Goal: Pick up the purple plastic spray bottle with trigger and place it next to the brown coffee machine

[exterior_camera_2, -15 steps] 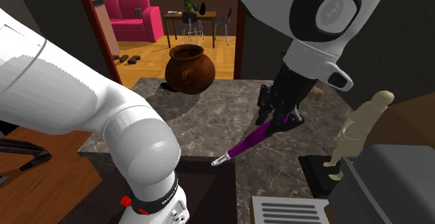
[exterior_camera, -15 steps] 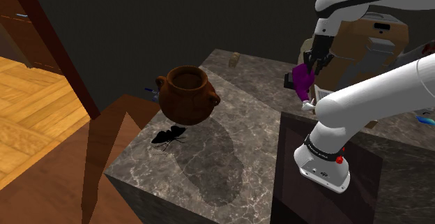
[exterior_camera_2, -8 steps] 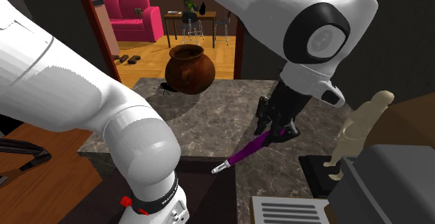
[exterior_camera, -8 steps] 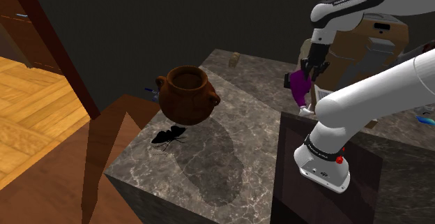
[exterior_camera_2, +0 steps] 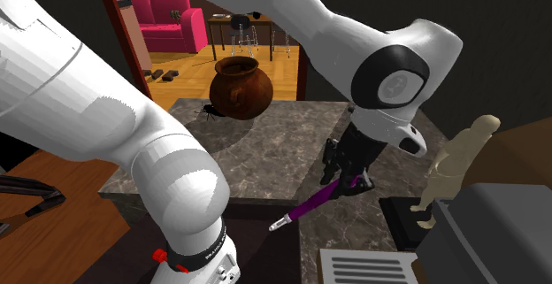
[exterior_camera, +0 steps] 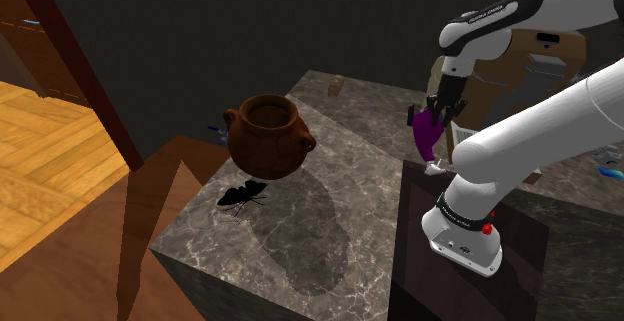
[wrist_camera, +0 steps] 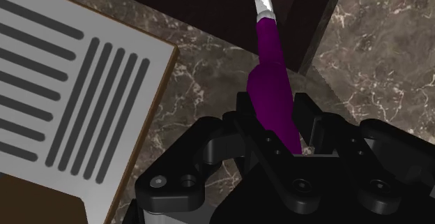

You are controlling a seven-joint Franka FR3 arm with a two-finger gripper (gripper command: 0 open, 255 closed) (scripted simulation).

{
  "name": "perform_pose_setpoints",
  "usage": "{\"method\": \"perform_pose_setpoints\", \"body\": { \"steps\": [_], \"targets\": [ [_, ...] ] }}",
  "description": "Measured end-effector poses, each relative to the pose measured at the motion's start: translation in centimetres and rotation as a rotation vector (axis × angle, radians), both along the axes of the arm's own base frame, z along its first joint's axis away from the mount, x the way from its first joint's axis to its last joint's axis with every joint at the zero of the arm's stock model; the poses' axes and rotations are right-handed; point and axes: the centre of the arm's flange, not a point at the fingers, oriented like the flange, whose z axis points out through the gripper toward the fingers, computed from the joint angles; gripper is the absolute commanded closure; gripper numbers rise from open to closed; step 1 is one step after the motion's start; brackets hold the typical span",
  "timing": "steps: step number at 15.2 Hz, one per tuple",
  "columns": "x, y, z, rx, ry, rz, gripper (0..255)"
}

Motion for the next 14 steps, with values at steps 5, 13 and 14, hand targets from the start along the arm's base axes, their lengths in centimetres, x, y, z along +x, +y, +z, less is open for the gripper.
{"method": "perform_pose_setpoints", "body": {
  "steps": [5,13,14],
  "targets": [
    [0.0,0.2,-2.6,0.000,0.000,0.000,255],
    [0.3,-0.2,-3.5,-0.011,-0.010,-0.002,255],
    [0.3,-0.2,-3.5,-0.012,-0.010,-0.002,0]
  ]
}}
